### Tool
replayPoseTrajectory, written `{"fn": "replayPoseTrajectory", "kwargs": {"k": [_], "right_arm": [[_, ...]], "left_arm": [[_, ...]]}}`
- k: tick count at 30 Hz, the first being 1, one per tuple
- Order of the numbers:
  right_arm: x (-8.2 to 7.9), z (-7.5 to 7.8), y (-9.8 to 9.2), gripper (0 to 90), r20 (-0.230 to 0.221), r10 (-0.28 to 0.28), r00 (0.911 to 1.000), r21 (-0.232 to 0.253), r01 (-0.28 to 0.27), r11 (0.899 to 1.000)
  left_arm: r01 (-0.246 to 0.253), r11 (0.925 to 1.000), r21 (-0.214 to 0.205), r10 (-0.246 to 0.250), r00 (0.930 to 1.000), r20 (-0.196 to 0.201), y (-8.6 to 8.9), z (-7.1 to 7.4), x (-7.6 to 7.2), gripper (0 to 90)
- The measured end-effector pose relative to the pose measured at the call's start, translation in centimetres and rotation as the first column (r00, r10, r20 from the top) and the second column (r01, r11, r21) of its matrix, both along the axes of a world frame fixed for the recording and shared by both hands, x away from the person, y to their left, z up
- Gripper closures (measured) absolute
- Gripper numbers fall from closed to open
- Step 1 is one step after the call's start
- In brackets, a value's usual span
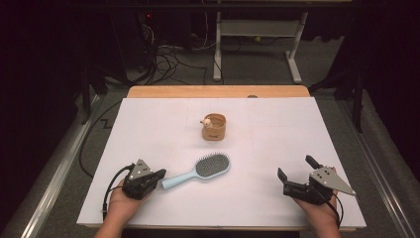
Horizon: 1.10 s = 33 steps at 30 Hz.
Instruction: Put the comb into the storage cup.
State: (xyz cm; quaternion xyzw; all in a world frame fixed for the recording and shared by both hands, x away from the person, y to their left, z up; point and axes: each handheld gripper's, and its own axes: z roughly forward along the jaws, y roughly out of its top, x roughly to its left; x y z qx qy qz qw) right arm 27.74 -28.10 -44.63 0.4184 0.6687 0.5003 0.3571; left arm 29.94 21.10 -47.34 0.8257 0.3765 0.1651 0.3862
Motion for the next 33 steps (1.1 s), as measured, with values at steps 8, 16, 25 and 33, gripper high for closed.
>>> {"fn": "replayPoseTrajectory", "kwargs": {"k": [8, 16, 25, 33], "right_arm": [[0.1, -0.1, -0.3, 1.0, -0.006, -0.010, 0.9999, 0.009, 0.010, 1.000], [0.0, 0.0, -0.5, 1.2, -0.001, -0.016, 0.9999, 0.017, 0.016, 1.000], [0.0, 0.0, -0.5, 1.4, -0.003, -0.018, 0.9998, 0.021, 0.018, 1.000], [0.0, 0.0, -0.6, 1.6, -0.003, -0.020, 0.9998, 0.021, 0.020, 1.000]], "left_arm": [[0.016, 0.9998, 0.009, -0.015, 0.9996, -0.023, 0.1, 0.0, -0.4, 90.0], [0.027, 0.9996, 0.011, -0.027, 0.9987, -0.042, 0.2, 0.1, -1.6, 90.0], [0.059, 0.9979, 0.026, -0.058, 0.9976, -0.039, -0.3, 0.1, -3.0, 90.0], [0.080, 0.9962, 0.035, -0.079, 0.9961, -0.040, -0.6, 0.1, -3.5, 90.0]]}}
